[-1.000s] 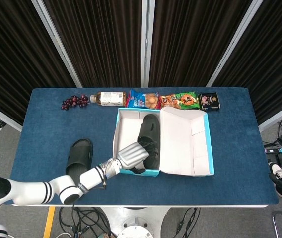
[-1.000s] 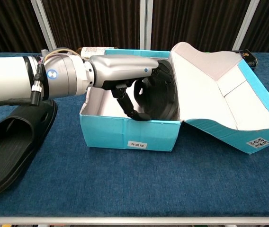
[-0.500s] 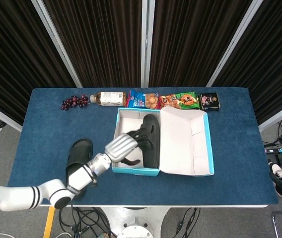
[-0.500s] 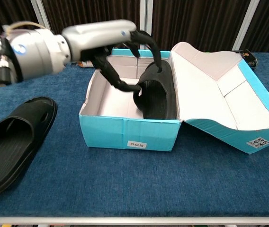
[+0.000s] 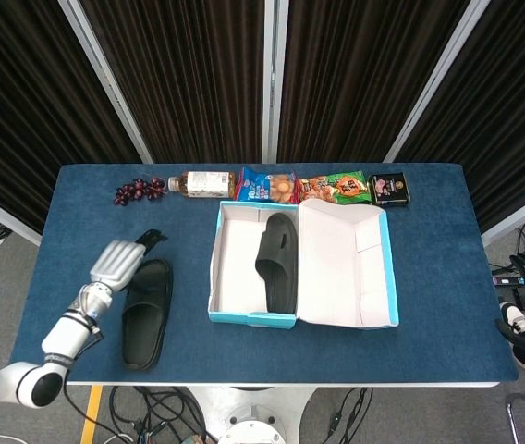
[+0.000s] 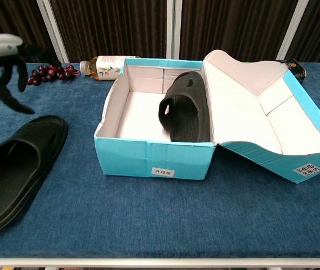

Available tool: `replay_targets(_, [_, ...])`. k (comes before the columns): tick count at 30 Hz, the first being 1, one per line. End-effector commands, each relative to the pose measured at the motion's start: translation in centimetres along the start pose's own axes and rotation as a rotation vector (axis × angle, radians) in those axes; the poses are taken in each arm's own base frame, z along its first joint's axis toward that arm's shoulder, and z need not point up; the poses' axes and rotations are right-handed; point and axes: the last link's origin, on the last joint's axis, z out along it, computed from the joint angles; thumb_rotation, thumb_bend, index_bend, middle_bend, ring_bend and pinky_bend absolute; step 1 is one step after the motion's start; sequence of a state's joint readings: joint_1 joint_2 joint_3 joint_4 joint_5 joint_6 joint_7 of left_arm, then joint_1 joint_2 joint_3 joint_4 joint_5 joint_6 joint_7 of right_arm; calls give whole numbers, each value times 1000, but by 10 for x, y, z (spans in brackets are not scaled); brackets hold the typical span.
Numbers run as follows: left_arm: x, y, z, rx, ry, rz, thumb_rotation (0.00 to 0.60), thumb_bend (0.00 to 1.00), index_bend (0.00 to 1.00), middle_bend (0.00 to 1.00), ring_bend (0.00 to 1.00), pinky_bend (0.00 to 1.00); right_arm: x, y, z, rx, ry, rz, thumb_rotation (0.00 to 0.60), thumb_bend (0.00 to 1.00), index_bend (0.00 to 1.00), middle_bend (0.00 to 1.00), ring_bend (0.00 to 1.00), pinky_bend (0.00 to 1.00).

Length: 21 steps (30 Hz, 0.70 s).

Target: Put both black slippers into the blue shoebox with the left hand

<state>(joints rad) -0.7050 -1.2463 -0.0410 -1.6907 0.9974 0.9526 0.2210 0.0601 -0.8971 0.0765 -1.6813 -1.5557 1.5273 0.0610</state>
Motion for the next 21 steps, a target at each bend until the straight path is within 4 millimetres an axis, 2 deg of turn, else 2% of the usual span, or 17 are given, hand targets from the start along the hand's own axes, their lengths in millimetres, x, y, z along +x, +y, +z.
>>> replay_targets(1, [-24,-17,-15,76,-115,9,600,60,108,37,541,690,0,-2,1,6,-2,-2,600,82,81,93,0,124])
replay_targets(8, [-40,-22,-14,121,-159,1,600,60,93,16,542,691,-1,-3,0,4,-7,-2,600,83,81,93,0,124])
replay_targets(15, [-47,-24,-3,161,-195,-4,600,59,97,27,561,691,-3,-4,1,4,-13,-1,600,82,82,93,0,124])
replay_targets(18, [-49,-22,1,157,-217,-53,600,54,159,102,599,701,-3,-4,1,3,-14,-1,600,82,81,93,0,124])
replay_targets(21, [-49,-25,8,171,-188,-79,600,52,298,286,673,757,-4,-4,0,2,-16,0,600,83,81,93,0,124])
